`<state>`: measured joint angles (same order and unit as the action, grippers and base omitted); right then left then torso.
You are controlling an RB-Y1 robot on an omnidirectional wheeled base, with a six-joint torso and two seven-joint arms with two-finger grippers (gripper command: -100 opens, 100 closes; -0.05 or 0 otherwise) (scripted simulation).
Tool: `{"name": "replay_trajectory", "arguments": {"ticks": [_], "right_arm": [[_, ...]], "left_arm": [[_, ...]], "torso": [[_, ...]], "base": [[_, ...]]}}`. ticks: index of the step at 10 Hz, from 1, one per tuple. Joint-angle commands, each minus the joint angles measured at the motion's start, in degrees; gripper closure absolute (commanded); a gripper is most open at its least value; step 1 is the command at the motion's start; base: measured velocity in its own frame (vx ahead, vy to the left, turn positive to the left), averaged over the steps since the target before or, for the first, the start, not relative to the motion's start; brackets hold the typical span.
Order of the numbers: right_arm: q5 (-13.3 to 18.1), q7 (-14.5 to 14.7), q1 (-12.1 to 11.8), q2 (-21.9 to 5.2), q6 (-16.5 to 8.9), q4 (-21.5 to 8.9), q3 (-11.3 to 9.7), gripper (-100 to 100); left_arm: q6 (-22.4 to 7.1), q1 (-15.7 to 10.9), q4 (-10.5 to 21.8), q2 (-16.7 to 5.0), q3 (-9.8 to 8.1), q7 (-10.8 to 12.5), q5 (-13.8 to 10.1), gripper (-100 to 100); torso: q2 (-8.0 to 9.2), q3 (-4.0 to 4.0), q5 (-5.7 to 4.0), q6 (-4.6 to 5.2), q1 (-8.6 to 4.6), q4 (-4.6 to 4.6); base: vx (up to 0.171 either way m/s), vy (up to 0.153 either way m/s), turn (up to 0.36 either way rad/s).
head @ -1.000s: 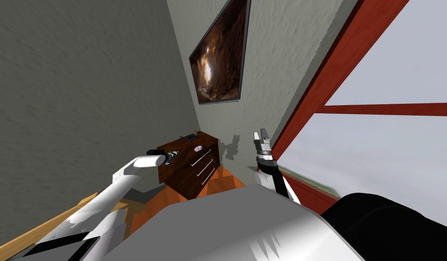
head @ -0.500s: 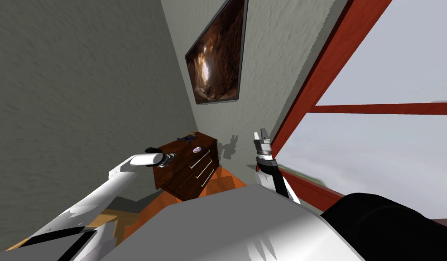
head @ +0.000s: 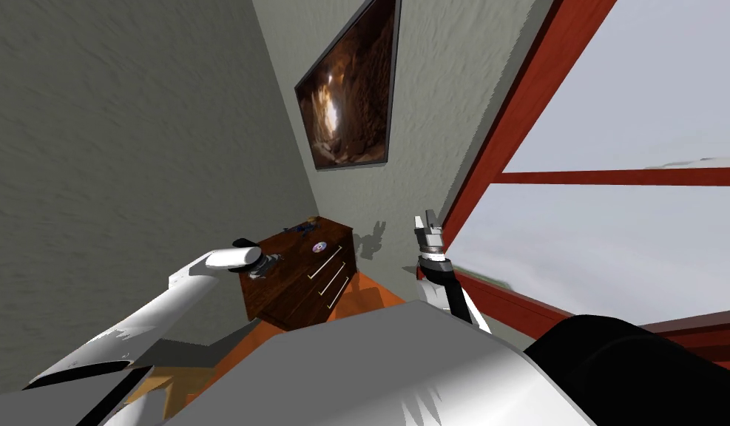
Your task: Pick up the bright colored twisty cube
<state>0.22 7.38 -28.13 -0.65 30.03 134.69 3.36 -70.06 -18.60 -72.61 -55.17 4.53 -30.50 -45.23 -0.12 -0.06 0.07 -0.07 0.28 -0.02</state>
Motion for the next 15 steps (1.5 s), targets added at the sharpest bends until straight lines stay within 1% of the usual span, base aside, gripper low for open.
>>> {"name": "replay_trajectory", "arguments": {"ticks": [1,2,3,6,8,9,10,11,12,13,14,15], "right_arm": [[0.00,0.00,0.00,0.00,0.00,0.00,0.00,0],[0.00,0.00,0.00,0.00,0.00,0.00,0.00,0],[0.00,0.00,0.00,0.00,0.00,0.00,0.00,0],[0.00,0.00,-0.01,0.00,0.00,0.00,0.00,0],[0.00,0.00,-0.01,-0.01,0.00,0.00,0.01,0],[0.00,0.00,-0.02,0.00,0.00,0.00,0.01,0],[0.00,0.00,-0.01,0.00,0.00,0.00,0.00,0],[0.00,0.00,-0.01,0.00,0.00,0.00,0.00,0],[0.00,0.00,0.01,0.01,0.00,0.00,-0.01,0],[0.00,0.00,0.00,0.01,0.00,0.00,0.00,0],[0.00,0.00,0.01,0.01,0.00,0.00,-0.01,0],[0.00,0.00,0.00,0.01,0.00,0.00,0.00,0]], "left_arm": [[-2.86,-1.57,2.86,-1.57,1.31,-0.76,-1.73,-100],[-4.63,-2.44,4.41,-2.52,2.05,-1.13,-2.74,-100],[-5.11,-2.44,4.80,-2.52,2.05,-1.13,-2.74,-100],[-9.03,-4.55,8.95,-4.75,3.71,-1.86,-4.97,-100],[-10.39,-5.51,10.70,-5.81,4.25,-2.04,-5.74,-100],[-9.88,-5.24,10.27,-5.51,4.06,-2.08,-5.54,-100],[-10.04,-5.35,10.42,-5.57,4.10,-2.13,-5.57,0],[-7.74,-3.08,12.33,-7.51,5.21,-2.89,-8.43,-100],[-7.74,-3.08,12.33,-7.51,5.21,-2.89,-9.34,-100],[-5.45,-0.82,14.26,-9.45,6.33,-3.66,-11.53,-100],[-5.45,-0.82,14.26,-9.45,6.33,-3.66,-13.11,-100],[-3.16,1.44,15.77,-11.40,7.44,-4.43,-15.09,-100]], "torso": [[0.00,0.00,0.00,0.00,0.00,0.00],[-0.04,-0.02,0.02,0.01,0.07,-0.01],[-0.07,-0.04,0.03,-0.01,0.13,-0.02],[-0.09,-0.06,0.02,-0.01,0.06,-0.02],[-0.18,-0.10,0.06,-0.04,0.21,-0.04],[-0.25,-0.15,0.06,-0.04,0.18,-0.06],[-0.14,-0.09,0.03,-0.04,-0.02,-0.05],[-0.04,-0.03,-0.01,-0.04,-0.17,-0.02],[0.07,0.03,-0.04,0.04,-0.27,0.00],[0.14,0.08,-0.05,-0.05,-0.28,0.03],[0.22,0.12,-0.05,-0.01,-0.31,0.04],[0.20,0.12,-0.06,-0.05,-0.32,0.04]], "base": [[0.027,0.084,-0.193],[0.036,0.097,-0.215],[0.033,0.072,-0.041],[0.036,0.081,-0.110],[0.075,0.113,-0.069],[0.035,0.047,-0.012],[0.006,0.009,0.000],[-0.020,-0.013,-0.341],[-0.035,-0.007,-0.144],[-0.046,-0.019,-0.239],[-0.037,-0.017,-0.122],[-0.039,-0.021,-0.260]]}}
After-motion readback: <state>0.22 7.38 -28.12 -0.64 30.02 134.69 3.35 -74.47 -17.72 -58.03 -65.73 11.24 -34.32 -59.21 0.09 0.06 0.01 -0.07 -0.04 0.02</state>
